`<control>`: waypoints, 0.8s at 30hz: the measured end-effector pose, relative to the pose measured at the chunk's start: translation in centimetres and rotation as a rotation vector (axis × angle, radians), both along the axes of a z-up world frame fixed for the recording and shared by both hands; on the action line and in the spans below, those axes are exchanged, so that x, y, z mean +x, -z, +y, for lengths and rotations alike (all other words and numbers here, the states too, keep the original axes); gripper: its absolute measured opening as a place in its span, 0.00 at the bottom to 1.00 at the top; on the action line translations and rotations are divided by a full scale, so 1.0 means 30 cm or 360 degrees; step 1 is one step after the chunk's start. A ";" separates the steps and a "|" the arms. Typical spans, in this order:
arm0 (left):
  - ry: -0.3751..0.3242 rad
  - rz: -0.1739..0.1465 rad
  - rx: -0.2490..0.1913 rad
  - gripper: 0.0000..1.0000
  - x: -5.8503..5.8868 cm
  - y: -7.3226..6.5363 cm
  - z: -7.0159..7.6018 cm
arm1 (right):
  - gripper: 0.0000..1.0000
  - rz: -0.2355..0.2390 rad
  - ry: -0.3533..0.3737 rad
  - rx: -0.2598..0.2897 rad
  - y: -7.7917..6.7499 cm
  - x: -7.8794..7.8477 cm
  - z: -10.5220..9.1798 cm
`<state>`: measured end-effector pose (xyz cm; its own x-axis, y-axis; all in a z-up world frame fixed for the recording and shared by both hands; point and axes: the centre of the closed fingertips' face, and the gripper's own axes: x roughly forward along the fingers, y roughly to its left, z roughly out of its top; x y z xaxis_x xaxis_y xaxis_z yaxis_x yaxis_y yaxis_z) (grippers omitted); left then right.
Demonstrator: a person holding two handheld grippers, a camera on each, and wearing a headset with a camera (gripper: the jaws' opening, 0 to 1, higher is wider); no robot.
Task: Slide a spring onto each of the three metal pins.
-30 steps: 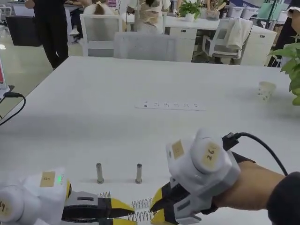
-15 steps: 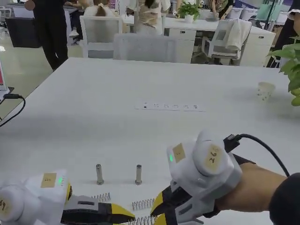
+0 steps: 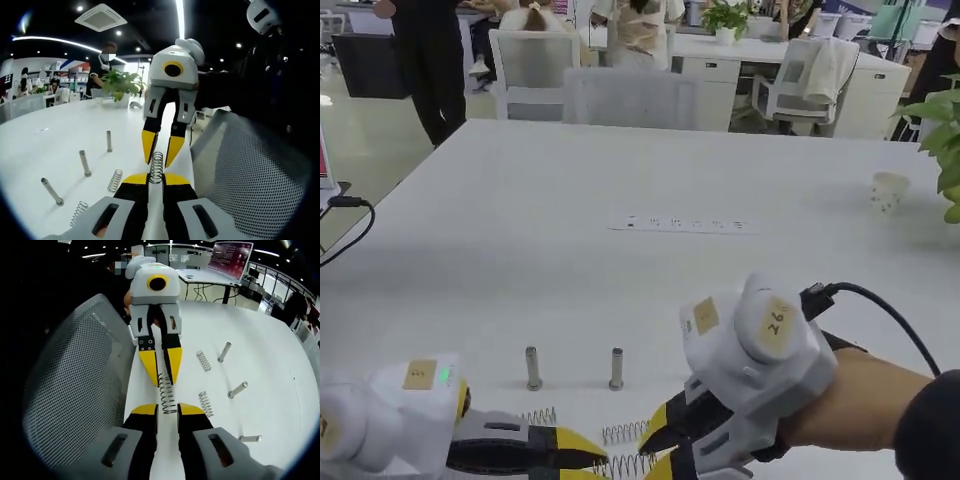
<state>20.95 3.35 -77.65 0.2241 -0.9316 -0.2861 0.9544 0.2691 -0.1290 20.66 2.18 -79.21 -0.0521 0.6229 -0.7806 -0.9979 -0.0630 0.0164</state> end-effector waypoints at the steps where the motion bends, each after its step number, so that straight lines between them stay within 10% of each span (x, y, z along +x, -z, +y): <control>1: -0.0002 0.0001 -0.0002 0.02 0.001 -0.001 0.001 | 0.12 0.0004 -0.0002 0.0000 0.002 -0.003 0.001; 24: 0.0008 -0.0025 0.0019 0.02 -0.004 0.003 -0.004 | 0.09 0.0019 0.0033 0.0051 -0.045 -0.002 0.030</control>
